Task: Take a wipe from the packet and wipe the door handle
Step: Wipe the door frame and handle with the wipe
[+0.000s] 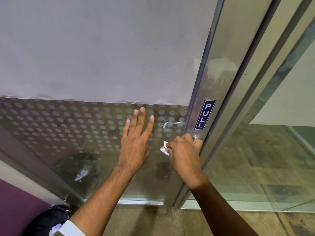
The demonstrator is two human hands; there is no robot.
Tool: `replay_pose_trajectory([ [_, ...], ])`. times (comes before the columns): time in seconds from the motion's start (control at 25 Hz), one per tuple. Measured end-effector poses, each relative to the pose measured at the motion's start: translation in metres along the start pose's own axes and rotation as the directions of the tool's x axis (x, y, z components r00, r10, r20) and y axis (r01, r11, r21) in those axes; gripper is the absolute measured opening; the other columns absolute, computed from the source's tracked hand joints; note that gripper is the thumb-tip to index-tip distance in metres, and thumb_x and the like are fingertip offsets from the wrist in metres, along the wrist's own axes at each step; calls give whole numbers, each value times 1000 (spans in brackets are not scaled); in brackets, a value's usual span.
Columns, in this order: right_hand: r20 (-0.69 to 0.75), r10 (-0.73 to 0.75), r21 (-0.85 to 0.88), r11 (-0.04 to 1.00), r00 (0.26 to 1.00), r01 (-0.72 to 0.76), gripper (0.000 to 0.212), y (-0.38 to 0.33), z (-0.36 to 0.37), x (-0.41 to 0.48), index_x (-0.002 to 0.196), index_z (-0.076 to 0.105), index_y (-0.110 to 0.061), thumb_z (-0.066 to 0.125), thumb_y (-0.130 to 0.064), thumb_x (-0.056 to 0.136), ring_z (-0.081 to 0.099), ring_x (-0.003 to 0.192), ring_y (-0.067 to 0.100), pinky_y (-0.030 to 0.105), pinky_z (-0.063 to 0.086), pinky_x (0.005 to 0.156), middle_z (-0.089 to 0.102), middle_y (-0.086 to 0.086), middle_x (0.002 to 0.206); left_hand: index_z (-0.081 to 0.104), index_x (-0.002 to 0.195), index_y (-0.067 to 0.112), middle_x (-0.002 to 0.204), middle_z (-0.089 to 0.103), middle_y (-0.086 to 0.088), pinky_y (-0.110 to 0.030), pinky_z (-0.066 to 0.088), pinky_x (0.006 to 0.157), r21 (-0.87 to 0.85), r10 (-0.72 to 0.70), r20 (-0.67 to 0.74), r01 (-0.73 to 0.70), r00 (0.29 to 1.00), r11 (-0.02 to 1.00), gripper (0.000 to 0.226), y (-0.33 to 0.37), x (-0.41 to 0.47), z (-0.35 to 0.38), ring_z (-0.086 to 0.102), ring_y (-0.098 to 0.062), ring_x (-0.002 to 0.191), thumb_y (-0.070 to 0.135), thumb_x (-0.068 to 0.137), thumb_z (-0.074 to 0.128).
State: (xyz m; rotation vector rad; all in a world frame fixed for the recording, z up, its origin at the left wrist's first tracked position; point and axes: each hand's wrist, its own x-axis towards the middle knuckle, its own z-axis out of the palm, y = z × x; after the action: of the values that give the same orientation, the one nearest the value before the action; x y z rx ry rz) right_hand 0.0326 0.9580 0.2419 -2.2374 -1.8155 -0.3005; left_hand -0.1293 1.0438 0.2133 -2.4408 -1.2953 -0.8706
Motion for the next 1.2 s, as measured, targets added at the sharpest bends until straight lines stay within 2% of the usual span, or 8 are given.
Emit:
replay_pose_trajectory([
  [0.08,19,37,34,999,999,-37,21,-2,-1,4,74,70,-31,65,-39,93,48,93,18,41,26,78,60,-10,73,26,169,18,180,-9,-11,-58,24,131,0,3,1,-3,1000,1000,105,-1,0,-1,-3,-32,167,-3,79,75],
  [0.24,-11,74,46,996,997,-73,28,3,1,-6,72,73,-30,67,-50,90,50,90,18,39,19,77,62,-10,72,26,169,19,180,-5,-12,-57,22,131,-9,2,1,-2,1000,1000,104,-1,0,-2,-2,-32,167,-3,79,73],
  [0.44,59,119,118,985,991,-125,23,-12,-3,17,92,77,-32,64,-50,92,52,101,21,44,28,81,72,-6,87,24,170,18,179,-10,-11,-56,19,132,-14,-2,23,3,1000,1000,102,-1,0,-3,-8,-31,167,-2,82,71],
  [0.56,64,160,55,985,985,-164,25,-13,-3,14,93,76,-30,63,-52,92,53,102,22,44,30,82,74,-6,88,23,170,19,179,-10,-11,-55,18,132,-25,5,15,-4,1000,1000,104,-2,0,-4,-7,-30,167,-3,80,71],
  [0.76,-24,166,-9,986,986,-167,25,-12,1,0,85,75,-31,67,-55,88,56,95,24,42,29,79,71,-5,84,20,170,19,178,-15,-9,-53,14,132,-30,9,39,-8,999,1000,109,-1,0,-8,-12,-29,166,-7,75,68],
  [0.88,29,164,4,986,986,-164,25,-22,0,17,95,77,-30,63,-50,92,56,100,23,45,31,83,74,-5,89,22,169,18,179,-11,-10,-55,17,132,-39,13,28,-12,1000,999,107,-2,-1,-8,-12,-28,166,-7,75,67],
  [1.0,35,157,-28,987,987,-157,26,-18,-4,11,93,77,-31,63,-52,93,56,99,23,45,30,83,74,-4,85,24,169,18,179,-8,-11,-56,19,132,-46,19,21,-18,1000,999,106,-2,0,-8,-10,-29,167,-5,76,68],
  [1.2,-82,54,-89,994,995,-62,10,8,1,-24,86,75,-34,74,-44,85,54,93,22,40,25,77,68,-10,82,22,169,18,178,-13,-10,-55,16,132,-29,12,26,-11,1000,1000,104,0,0,-7,-12,-30,166,-4,79,69],
])
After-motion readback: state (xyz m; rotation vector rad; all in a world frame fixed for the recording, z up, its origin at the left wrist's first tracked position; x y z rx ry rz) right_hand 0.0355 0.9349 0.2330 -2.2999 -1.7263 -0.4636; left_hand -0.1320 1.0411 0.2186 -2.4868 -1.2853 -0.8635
